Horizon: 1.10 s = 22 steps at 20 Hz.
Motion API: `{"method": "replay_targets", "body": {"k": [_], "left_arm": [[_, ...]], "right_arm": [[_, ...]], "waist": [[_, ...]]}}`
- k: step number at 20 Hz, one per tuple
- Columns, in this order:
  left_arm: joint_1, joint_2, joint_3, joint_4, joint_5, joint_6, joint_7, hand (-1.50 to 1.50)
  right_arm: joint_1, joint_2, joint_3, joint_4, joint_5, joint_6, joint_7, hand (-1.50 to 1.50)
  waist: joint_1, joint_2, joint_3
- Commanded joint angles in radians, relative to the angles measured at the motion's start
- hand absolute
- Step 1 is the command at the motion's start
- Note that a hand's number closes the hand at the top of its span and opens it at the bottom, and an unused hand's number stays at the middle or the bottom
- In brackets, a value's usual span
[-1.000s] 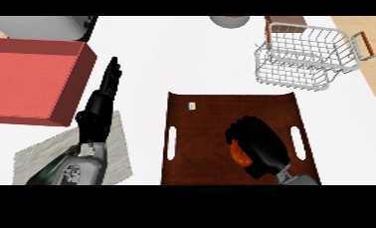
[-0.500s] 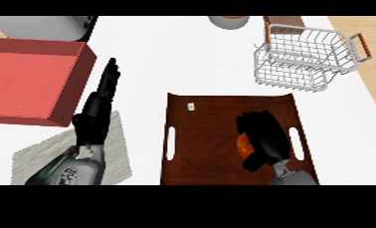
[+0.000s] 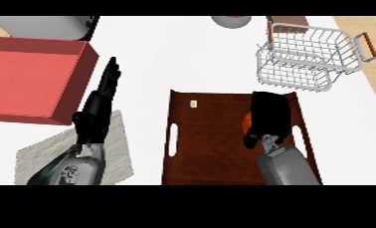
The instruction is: Pick the tomato from the tray and place it in the tiered basket
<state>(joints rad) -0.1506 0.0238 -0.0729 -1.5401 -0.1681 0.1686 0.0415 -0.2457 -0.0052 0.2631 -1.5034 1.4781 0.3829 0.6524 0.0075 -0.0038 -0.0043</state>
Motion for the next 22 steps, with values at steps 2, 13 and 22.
{"method": "replay_targets", "body": {"k": [2, 13, 22], "left_arm": [[-0.023, 0.001, 0.0, -0.022, -0.003, 0.0, 0.034, 0.0], [0.011, 0.003, -0.001, -0.016, -0.017, 0.007, 0.013, 0.0], [0.032, -0.022, -0.025, -0.009, -0.02, 0.015, -0.019, 0.0]], "right_arm": [[-0.145, 0.005, 0.044, -0.137, -0.054, 0.153, 0.281, 1.5], [-0.461, 0.005, -0.126, -0.458, -0.108, 0.541, 0.385, 1.5], [-0.664, 0.005, -0.397, -0.343, -0.277, 0.373, 0.377, 1.5]], "waist": [[0.0, 0.0, 0.004], [-0.006, 0.0, 0.003], [0.007, 0.004, 0.004]]}}
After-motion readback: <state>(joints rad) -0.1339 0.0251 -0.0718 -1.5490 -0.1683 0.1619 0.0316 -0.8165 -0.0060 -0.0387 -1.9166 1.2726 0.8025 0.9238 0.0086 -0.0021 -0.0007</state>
